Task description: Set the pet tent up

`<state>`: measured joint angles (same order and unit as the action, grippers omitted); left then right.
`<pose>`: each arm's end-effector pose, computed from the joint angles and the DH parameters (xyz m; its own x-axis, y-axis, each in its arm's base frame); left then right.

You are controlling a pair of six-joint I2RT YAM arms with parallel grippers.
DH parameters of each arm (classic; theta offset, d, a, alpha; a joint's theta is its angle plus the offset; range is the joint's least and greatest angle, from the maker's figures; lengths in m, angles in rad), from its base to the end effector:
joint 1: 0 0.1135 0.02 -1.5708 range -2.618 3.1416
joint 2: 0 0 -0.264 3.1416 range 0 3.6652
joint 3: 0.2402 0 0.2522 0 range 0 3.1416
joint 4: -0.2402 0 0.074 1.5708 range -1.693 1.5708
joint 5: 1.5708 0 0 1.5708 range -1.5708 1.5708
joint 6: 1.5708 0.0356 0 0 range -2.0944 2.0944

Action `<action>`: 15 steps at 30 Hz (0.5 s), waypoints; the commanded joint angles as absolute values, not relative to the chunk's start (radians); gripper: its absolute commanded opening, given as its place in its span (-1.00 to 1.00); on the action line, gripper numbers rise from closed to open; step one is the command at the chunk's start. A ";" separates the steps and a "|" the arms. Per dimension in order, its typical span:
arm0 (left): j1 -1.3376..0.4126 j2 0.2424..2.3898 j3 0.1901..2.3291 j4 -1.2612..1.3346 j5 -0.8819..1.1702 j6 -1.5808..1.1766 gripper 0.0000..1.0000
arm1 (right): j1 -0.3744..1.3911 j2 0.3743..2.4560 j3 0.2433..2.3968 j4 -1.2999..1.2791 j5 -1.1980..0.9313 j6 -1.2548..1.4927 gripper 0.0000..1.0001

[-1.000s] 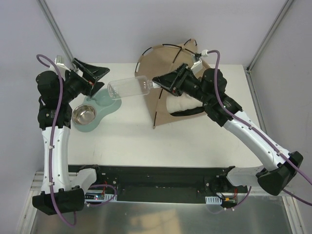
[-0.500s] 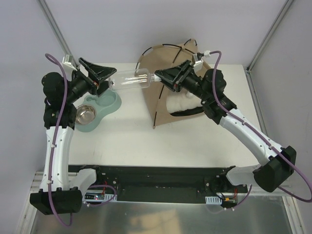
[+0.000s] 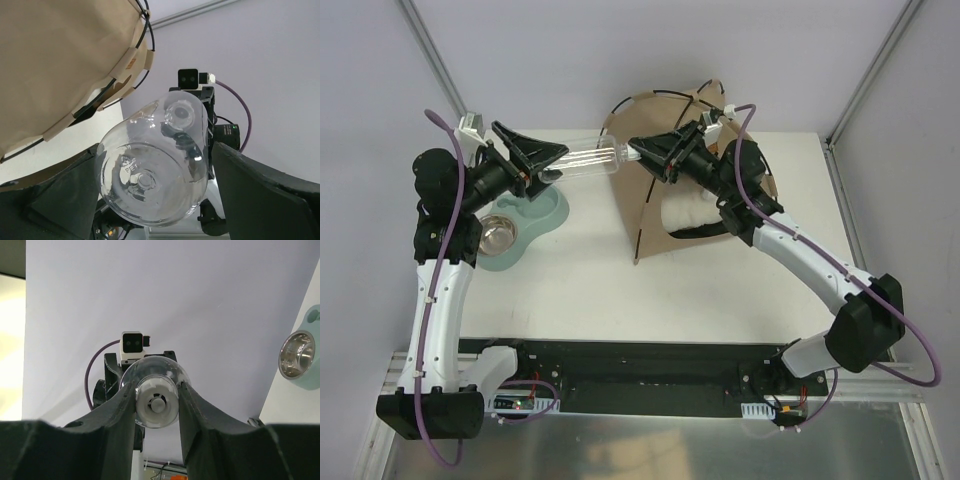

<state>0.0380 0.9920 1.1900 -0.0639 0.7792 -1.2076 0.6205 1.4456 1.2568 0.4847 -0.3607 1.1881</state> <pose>0.2032 -0.0173 0.4548 -0.5778 -0.6875 -0.4399 0.3625 0.2667 -0.8930 0.2706 0.2088 0.4197 -0.6709 0.5874 -0.4527 -0.5258 0.0537 0.8489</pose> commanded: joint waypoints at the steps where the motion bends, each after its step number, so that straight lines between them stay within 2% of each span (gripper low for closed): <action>1: 0.031 0.971 1.180 -0.023 0.775 -1.227 0.69 | 0.623 1.451 1.255 0.623 -0.380 1.241 -1.00; 4: 0.031 0.976 1.183 -0.032 0.759 -1.223 0.46 | 0.624 1.454 1.243 0.623 -0.391 1.243 -1.00; 11: 0.031 0.994 1.187 -0.058 0.727 -1.187 0.29 | 0.623 1.477 1.232 0.621 -0.426 1.247 -1.00; 12: 0.032 0.996 1.190 -0.069 0.721 -1.174 0.24 | 0.623 1.477 1.227 0.618 -0.429 1.247 -0.92; 15: 0.034 1.000 1.232 -0.142 0.689 -1.094 0.06 | 0.623 1.479 1.233 0.559 -0.431 1.218 -0.32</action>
